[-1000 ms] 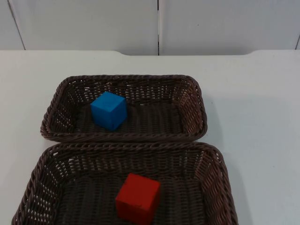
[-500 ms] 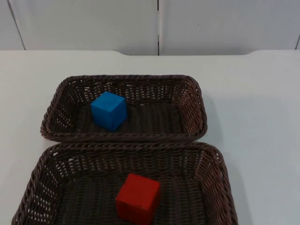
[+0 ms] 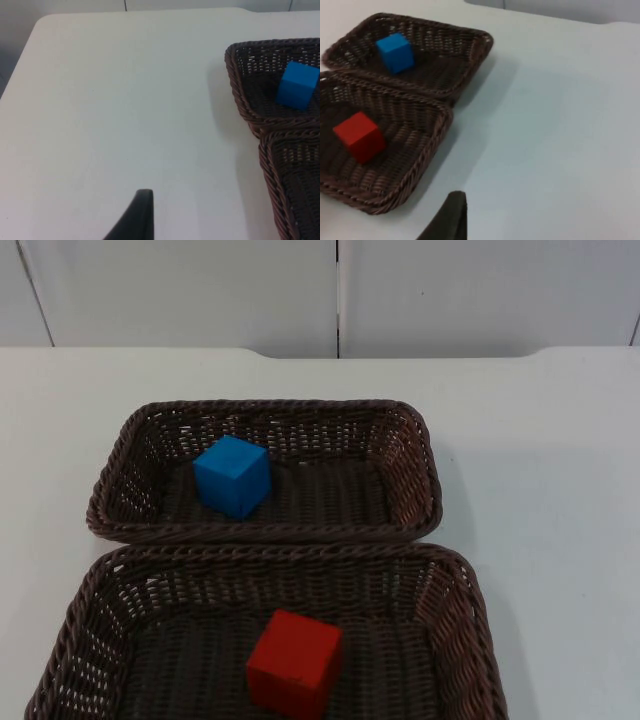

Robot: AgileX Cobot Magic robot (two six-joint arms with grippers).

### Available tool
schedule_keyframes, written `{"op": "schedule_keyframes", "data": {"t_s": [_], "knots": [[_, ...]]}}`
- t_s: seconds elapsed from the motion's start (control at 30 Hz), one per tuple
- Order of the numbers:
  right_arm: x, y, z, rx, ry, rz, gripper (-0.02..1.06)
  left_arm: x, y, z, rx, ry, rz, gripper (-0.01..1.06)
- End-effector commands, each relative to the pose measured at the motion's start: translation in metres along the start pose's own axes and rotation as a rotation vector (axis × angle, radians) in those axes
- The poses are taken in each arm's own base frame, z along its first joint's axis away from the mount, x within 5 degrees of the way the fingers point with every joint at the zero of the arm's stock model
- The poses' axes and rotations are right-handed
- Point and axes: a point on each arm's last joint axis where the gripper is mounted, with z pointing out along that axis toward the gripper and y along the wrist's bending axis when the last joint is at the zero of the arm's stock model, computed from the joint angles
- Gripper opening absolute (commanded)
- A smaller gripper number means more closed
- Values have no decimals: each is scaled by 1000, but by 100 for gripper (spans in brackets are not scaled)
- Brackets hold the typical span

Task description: Pick up one cube with the left hand and place it into the upper basket. Pick up one cube with the right hand and place it into the lower basket.

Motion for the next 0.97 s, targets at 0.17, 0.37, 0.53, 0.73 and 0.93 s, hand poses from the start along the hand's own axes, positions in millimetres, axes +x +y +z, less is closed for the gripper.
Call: {"op": "schedule_keyframes", "data": {"t_s": [0.17,0.37,0.53,0.73,0.93], "knots": [[2,2,1,60,2,44,105,1,0,0,2,-1,-6,105],[2,2,1,117,0,73,105,1,0,0,2,-1,-6,105],[2,3,1,168,-2,99,105,1,0,0,2,-1,-6,105],[2,4,1,243,-4,137,105,1,0,0,2,-1,-6,105],[2,4,1,315,-7,174,105,1,0,0,2,-1,-6,105]]}}
